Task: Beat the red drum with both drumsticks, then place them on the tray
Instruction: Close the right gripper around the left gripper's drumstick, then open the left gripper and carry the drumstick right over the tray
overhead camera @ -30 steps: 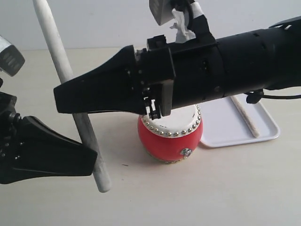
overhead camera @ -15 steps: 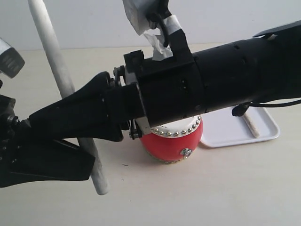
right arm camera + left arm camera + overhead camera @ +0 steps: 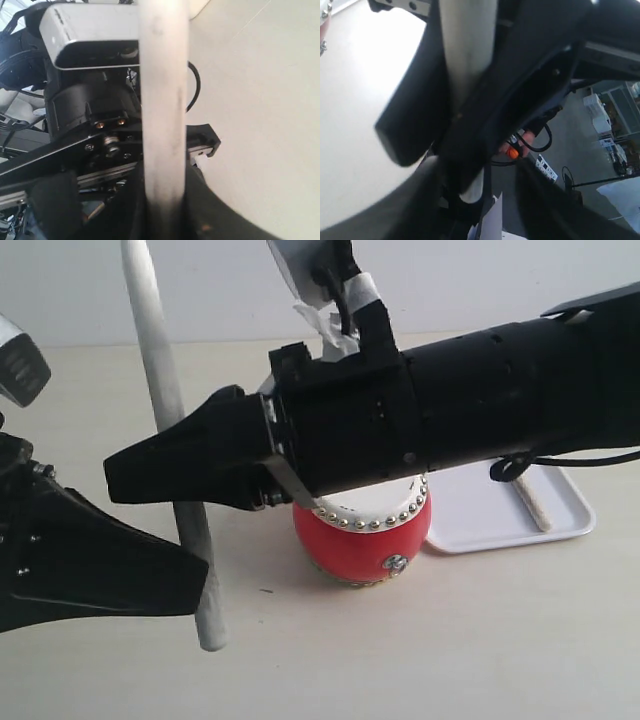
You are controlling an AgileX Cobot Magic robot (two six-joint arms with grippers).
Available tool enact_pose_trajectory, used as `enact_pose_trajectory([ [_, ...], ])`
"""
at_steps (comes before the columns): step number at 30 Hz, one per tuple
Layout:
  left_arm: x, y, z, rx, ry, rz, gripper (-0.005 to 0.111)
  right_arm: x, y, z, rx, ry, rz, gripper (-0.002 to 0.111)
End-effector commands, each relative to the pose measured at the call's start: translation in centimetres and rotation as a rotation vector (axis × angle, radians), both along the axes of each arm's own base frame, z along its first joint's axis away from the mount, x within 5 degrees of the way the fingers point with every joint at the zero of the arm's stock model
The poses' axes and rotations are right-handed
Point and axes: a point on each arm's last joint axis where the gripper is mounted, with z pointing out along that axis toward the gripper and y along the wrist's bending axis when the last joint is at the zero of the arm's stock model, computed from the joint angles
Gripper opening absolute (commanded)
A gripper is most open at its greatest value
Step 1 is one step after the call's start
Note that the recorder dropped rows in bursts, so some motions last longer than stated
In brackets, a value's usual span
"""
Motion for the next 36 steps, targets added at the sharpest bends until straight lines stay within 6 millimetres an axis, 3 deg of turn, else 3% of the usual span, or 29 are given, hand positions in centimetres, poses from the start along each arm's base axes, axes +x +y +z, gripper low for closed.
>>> enact_pose_trajectory([
  [1,0.3,0.0,0.0,-0.004,0.010,0.048,0.082,0.1,0.0,0.0,0.000,0.016,-0.018,0.000],
  [9,0.5,0.0,0.0,0.002,0.010,0.070,0.073,1.6,-0.8,0.0,-0.054,0.078,-0.178,0.000],
  [12,0.7,0.4,-0.3,0.068,-0.001,0.125,0.073,3.8,-4.1,0.0,-0.197,0.095,-0.332,0.000],
  [15,0.7,1.7,-1.2,0.264,-0.025,0.232,0.069,6.8,-8.7,1.1,-0.455,0.069,-0.466,0.000],
  [16,0.7,2.1,-1.4,0.306,-0.020,0.251,0.064,7.4,-9.6,1.5,-0.530,0.054,-0.494,0.000],
  [18,0.4,2.7,-1.6,0.386,-0.001,0.286,0.043,9.1,-11.6,2.1,-0.745,0.030,-0.575,0.000],
  [20,0.1,3.0,-1.4,0.393,-0.001,0.308,0.012,11.3,-12.5,2.3,-0.951,0.017,-0.612,0.000],
  [21,0.0,3.1,-1.3,0.391,-0.008,0.309,0.002,11.9,-12.3,2.0,-0.977,0.026,-0.595,0.000],
  [22,-0.2,3.2,-1.1,0.388,-0.026,0.312,0.000,13.0,-11.9,1.2,-1.007,0.060,-0.565,0.000],
  [25,-1.0,3.7,-0.8,0.418,-0.047,0.316,0.000,15.3,-11.3,-2.1,-1.091,0.150,-0.530,0.000],
  [29,-2.3,5.2,-0.4,0.508,-0.063,0.392,0.000,17.4,-12.2,-6.2,-1.184,0.260,-0.533,0.000],
  [36,-4.5,7.2,0.4,0.570,-0.123,0.492,0.000,18.9,-13.9,-8.9,-1.206,0.310,-0.566,0.000],
])
